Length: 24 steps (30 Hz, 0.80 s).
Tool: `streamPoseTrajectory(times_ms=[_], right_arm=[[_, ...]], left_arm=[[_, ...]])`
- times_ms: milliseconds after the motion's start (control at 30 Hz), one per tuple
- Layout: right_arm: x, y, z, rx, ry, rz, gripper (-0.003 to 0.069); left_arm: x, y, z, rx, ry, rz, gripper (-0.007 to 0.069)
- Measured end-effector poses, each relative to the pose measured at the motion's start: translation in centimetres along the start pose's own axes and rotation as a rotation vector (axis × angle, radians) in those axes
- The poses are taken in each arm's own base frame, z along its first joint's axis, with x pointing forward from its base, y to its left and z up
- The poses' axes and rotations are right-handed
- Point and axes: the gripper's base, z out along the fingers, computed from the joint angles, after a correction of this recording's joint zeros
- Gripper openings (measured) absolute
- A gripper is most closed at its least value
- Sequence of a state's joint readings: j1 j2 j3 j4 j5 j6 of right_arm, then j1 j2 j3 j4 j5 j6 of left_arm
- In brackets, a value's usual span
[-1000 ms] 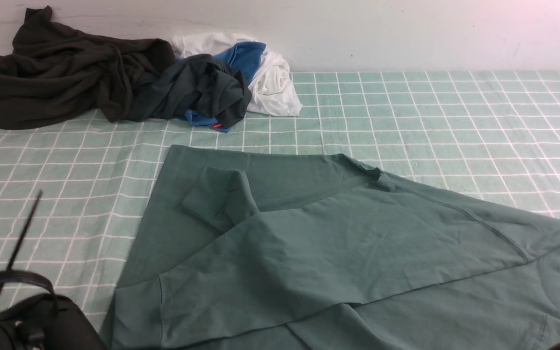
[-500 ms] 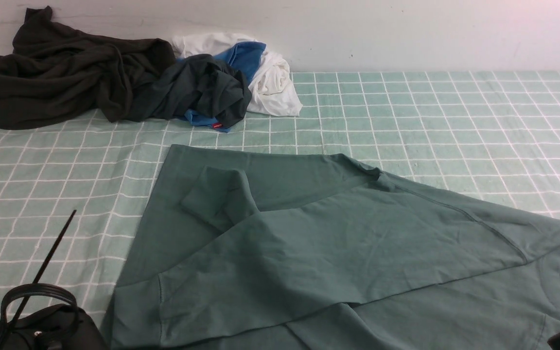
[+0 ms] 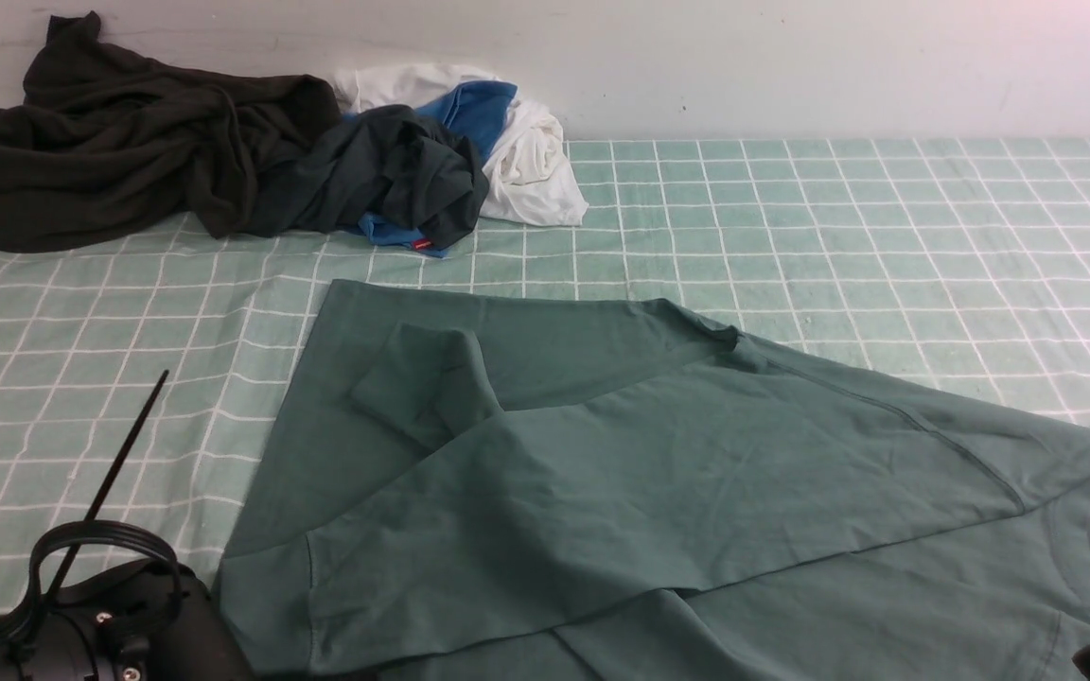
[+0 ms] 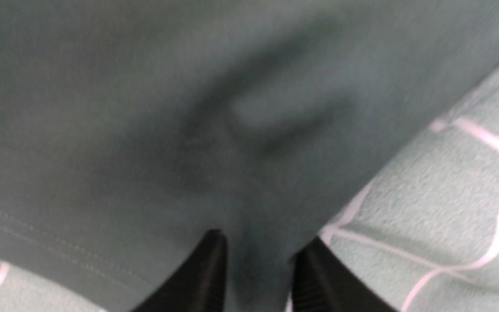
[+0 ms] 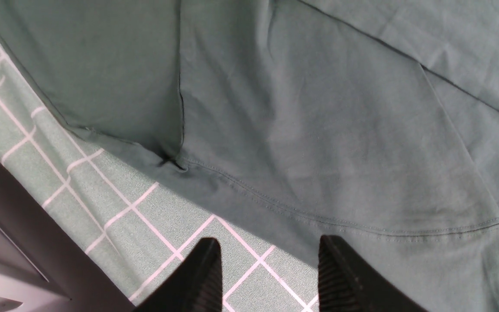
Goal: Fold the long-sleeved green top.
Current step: Use both arms simultaneously to clamp the lower edge of the clothing fabric
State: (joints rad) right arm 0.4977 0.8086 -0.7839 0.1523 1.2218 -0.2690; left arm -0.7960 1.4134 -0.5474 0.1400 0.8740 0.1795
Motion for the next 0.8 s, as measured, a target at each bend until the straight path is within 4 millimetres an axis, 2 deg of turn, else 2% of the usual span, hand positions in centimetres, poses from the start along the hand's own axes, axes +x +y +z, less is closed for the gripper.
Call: streamPoseTrajectory(times_ms=[67, 200, 367, 533, 800], right_arm=[[0.0, 0.0, 0.0, 0.000, 0.000, 0.000, 0.0296], [0.0, 0.0, 0.0, 0.000, -0.001, 0.000, 0.0296], [0.0, 0.0, 0.0, 0.001, -0.002, 0.000, 0.0296], [0.0, 0.0, 0.0, 0.001, -0.002, 0.000, 0.0296], [0.0, 0.0, 0.0, 0.001, -0.002, 0.000, 0.0296]], left_arm=[[0.2, 0.0, 0.0, -0.001, 0.020, -0.001, 0.0305], [0.2, 0.0, 0.0, -0.004, 0.026, -0.017, 0.0414], [0.1, 0.4, -0.4, -0.029, 0.038, -0.058, 0.0440], [-0.9, 1.1, -1.7, -0.073, 0.011, -0.066, 0.0441], [-0.8, 1.2, -1.4, -0.088, 0.011, -0.049, 0.0441]])
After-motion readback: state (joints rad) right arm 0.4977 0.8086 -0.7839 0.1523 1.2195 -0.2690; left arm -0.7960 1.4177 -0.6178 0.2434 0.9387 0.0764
